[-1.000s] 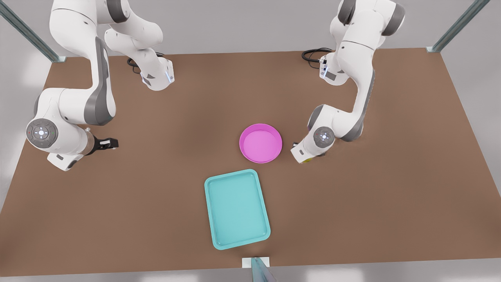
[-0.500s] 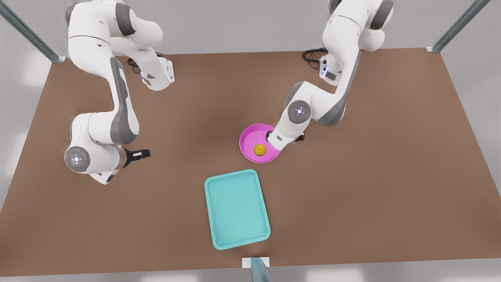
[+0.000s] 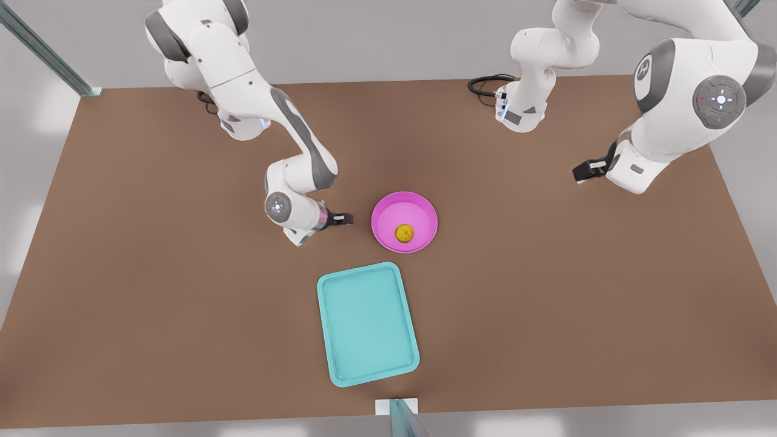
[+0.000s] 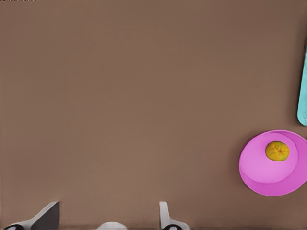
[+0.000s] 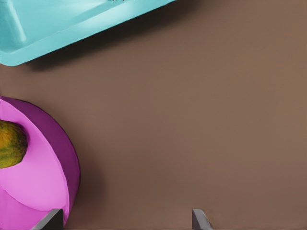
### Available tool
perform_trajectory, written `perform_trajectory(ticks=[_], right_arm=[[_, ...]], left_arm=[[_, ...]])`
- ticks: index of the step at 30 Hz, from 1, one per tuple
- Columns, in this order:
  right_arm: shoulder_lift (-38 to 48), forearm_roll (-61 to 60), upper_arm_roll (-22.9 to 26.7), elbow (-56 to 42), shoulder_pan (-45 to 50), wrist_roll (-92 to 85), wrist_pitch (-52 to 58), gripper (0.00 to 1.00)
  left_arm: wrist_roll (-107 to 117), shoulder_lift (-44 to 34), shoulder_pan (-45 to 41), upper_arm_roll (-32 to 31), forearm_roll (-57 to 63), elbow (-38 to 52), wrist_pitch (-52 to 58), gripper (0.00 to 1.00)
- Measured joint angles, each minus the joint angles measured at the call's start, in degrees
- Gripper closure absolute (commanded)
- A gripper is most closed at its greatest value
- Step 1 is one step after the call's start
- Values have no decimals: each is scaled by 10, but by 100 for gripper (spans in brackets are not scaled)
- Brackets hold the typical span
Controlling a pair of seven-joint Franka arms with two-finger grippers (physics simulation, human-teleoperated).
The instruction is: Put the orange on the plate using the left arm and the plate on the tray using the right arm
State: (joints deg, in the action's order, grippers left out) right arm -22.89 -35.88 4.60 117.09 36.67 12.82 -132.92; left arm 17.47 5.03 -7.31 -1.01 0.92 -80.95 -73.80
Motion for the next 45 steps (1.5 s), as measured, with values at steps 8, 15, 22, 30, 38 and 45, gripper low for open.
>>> perform_trajectory(ticks=[8,15,22,30,38,45], right_arm=[[-8,-203,-13,3,1,-17,-55,0],[-57,-234,-13,-45,3,-77,30,0],[-113,-217,-13,-104,21,-146,84,0],[-151,-181,-13,-134,40,-217,104,0],[-167,-179,-14,-137,41,-262,109,28],[-181,-181,-14,-149,40,-289,106,49]], left_arm=[[-21,5,-13,-3,-13,23,34,0],[-29,25,-5,-3,-19,24,37,0],[-35,26,-8,-3,-18,24,33,0],[-39,27,-7,-3,-19,24,32,0],[-42,28,-7,-3,-20,23,31,0],[-44,28,-7,-3,-20,23,31,0]])
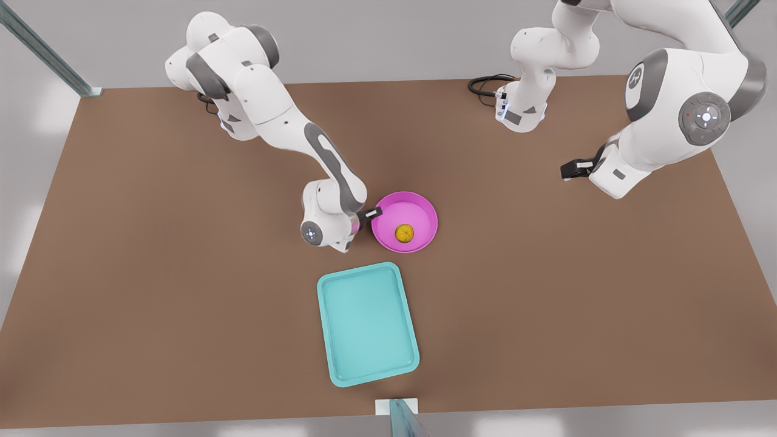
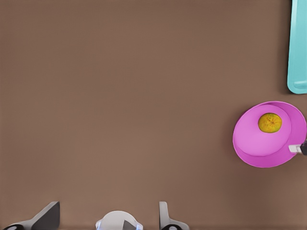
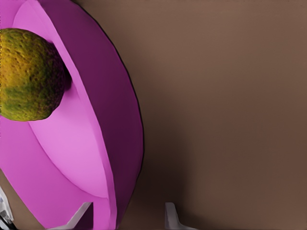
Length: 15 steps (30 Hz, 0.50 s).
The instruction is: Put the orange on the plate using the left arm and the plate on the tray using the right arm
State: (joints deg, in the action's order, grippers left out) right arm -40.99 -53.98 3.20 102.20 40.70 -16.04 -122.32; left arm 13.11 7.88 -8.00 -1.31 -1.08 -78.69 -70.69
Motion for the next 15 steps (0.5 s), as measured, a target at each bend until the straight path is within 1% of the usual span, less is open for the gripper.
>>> perform_trajectory(ticks=[4,9,10,15], right_arm=[[-5,-1,0,-5,0,-11,-2,62],[-3,-2,0,-12,-2,-22,0,72],[-2,-2,0,-12,-3,-24,1,77],[2,-3,0,-17,-5,-34,3,79]], left_arm=[[-1,-1,0,0,0,0,0,0],[-1,0,0,0,0,0,0,0],[-1,0,0,0,0,0,0,0],[-2,1,0,0,-1,0,0,0]])
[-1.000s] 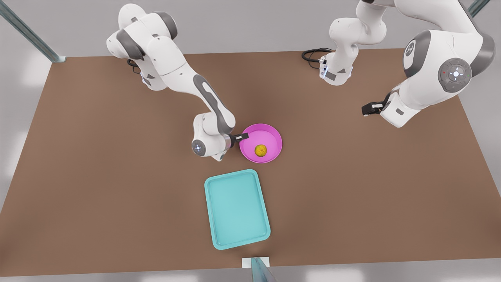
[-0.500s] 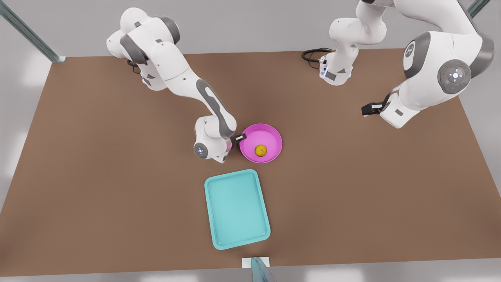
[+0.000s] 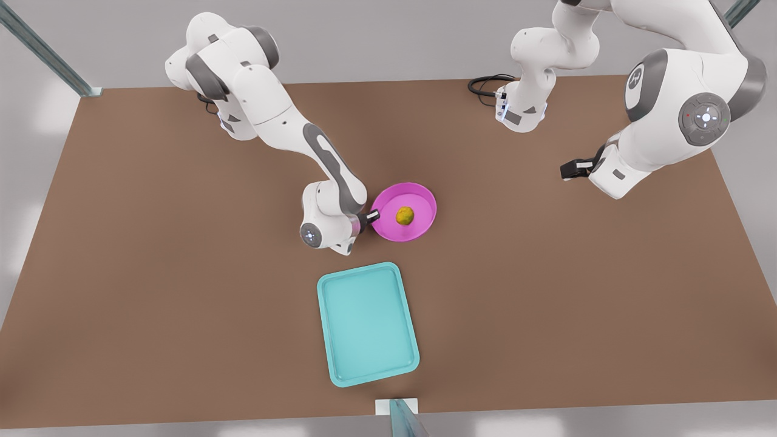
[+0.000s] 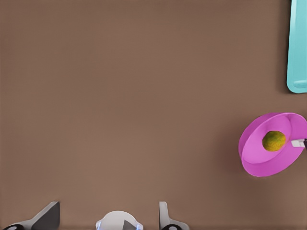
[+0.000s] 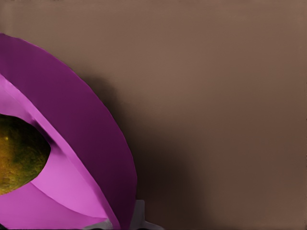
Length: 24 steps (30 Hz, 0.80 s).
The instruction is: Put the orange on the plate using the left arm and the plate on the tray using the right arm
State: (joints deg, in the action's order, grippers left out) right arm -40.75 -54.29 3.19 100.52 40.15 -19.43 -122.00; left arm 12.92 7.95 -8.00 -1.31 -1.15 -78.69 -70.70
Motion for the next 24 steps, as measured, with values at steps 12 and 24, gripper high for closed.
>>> perform_trajectory(ticks=[12,24], right_arm=[[8,0,2,-36,-32,-13,28,79],[5,3,14,-102,-141,-19,54,79]], left_arm=[[-4,1,13,31,1,38,20,0],[-27,3,3,39,-9,37,31,0]])
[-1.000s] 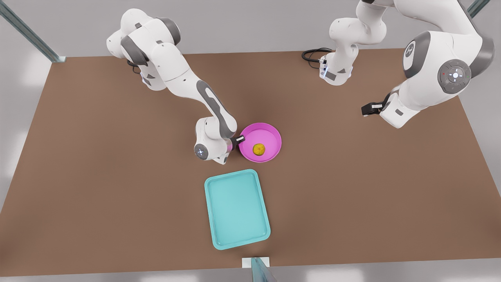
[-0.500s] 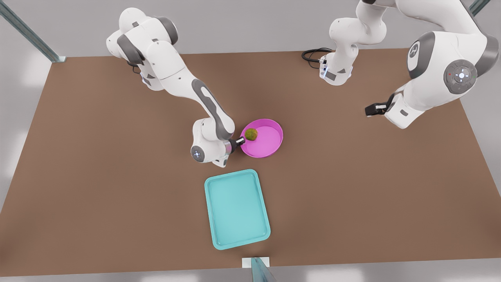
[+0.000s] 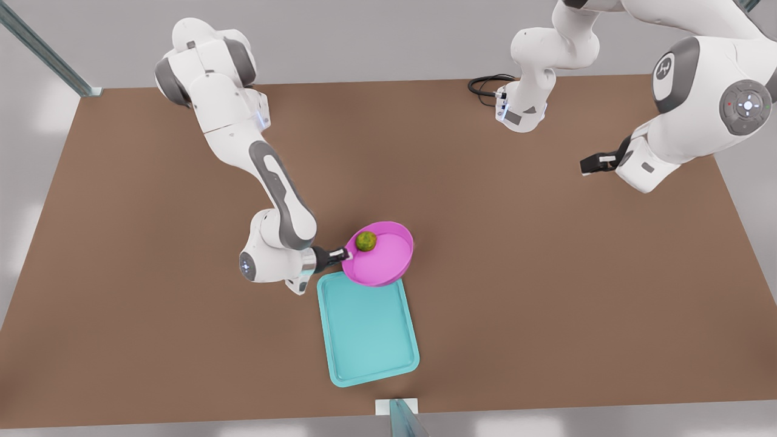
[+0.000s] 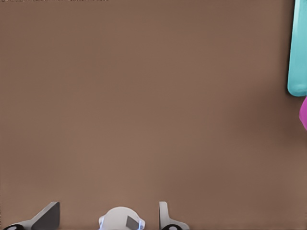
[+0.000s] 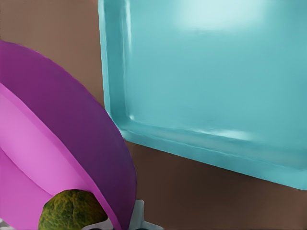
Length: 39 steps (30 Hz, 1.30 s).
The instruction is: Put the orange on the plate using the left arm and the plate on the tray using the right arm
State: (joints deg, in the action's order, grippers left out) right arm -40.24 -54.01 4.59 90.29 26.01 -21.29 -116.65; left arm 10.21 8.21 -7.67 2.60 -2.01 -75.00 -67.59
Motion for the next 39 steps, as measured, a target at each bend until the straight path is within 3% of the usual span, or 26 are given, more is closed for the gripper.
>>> perform_trajectory(ticks=[11,21,22,23,28,31,35,39], right_arm=[[-57,-1,18,-122,-28,77,1,79],[-107,0,19,-153,-29,187,-42,79],[-109,1,19,-154,-28,196,-44,59],[-111,2,19,-154,-28,205,-46,0],[-103,6,17,-156,-25,243,-50,0],[-25,40,18,-136,-54,261,-34,0],[129,371,18,-123,-176,265,108,0],[308,533,17,-121,-205,250,242,0]], left_arm=[[-45,1,3,11,3,-1,-4,0],[-68,1,3,12,4,-9,-6,0],[-70,1,3,13,4,-9,-6,0],[-72,1,3,13,4,-9,-6,0],[-78,1,3,13,4,-9,-5,0],[-81,1,2,15,4,-9,-5,0],[-85,1,2,15,4,-9,-5,0],[-88,-2,1,20,3,-8,-2,0]])
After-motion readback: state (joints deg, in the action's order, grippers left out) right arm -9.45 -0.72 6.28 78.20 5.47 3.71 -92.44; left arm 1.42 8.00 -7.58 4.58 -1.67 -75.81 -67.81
